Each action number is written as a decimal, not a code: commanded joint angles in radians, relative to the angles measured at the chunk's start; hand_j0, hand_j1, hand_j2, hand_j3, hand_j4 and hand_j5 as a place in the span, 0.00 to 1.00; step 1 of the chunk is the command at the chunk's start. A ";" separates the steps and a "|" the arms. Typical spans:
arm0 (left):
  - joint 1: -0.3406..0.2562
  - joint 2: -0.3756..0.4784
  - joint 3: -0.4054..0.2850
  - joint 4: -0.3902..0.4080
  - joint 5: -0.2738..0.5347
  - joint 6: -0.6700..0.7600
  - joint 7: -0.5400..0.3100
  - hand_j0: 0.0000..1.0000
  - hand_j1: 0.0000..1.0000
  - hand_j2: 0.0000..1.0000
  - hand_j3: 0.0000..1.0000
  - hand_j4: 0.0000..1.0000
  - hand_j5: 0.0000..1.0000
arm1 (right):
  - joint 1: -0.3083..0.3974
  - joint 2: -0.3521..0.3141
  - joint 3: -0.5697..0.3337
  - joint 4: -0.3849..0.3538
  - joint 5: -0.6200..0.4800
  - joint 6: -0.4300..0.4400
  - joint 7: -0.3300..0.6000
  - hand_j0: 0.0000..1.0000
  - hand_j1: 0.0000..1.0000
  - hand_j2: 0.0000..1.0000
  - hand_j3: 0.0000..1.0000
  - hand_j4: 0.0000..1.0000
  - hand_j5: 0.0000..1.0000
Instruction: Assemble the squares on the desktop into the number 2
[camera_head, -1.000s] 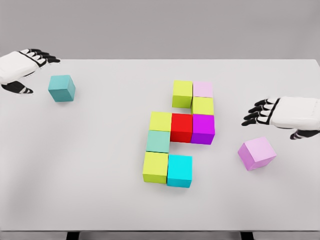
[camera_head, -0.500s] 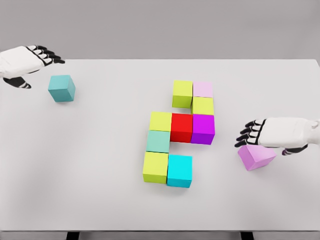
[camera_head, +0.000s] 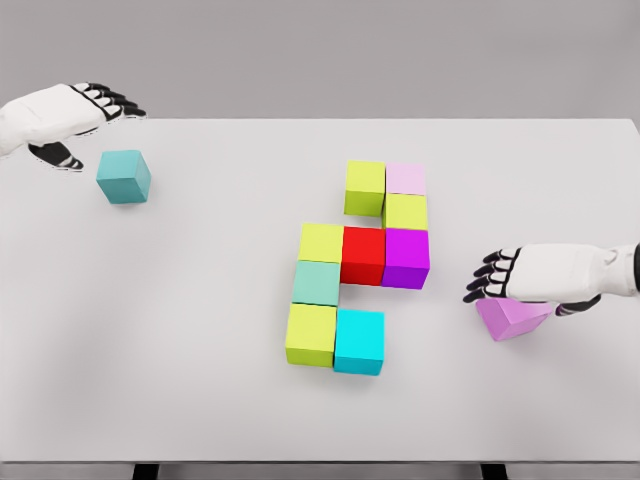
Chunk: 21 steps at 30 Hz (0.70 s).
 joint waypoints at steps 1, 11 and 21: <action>-0.005 -0.006 -0.045 0.009 -0.015 0.000 -0.004 1.00 1.00 1.00 1.00 1.00 1.00 | 0.000 0.002 0.013 0.003 0.001 0.002 0.001 1.00 1.00 1.00 1.00 1.00 1.00; -0.040 -0.017 -0.082 0.007 -0.141 0.000 -0.022 1.00 1.00 1.00 1.00 1.00 1.00 | 0.000 0.016 0.009 -0.003 0.030 0.002 0.074 0.85 0.85 0.85 0.85 0.85 0.85; -0.055 -0.049 -0.084 0.023 -0.193 0.000 -0.024 1.00 1.00 1.00 1.00 1.00 1.00 | -0.006 0.007 0.000 -0.021 0.018 0.002 0.087 0.68 0.68 0.68 0.68 0.68 0.68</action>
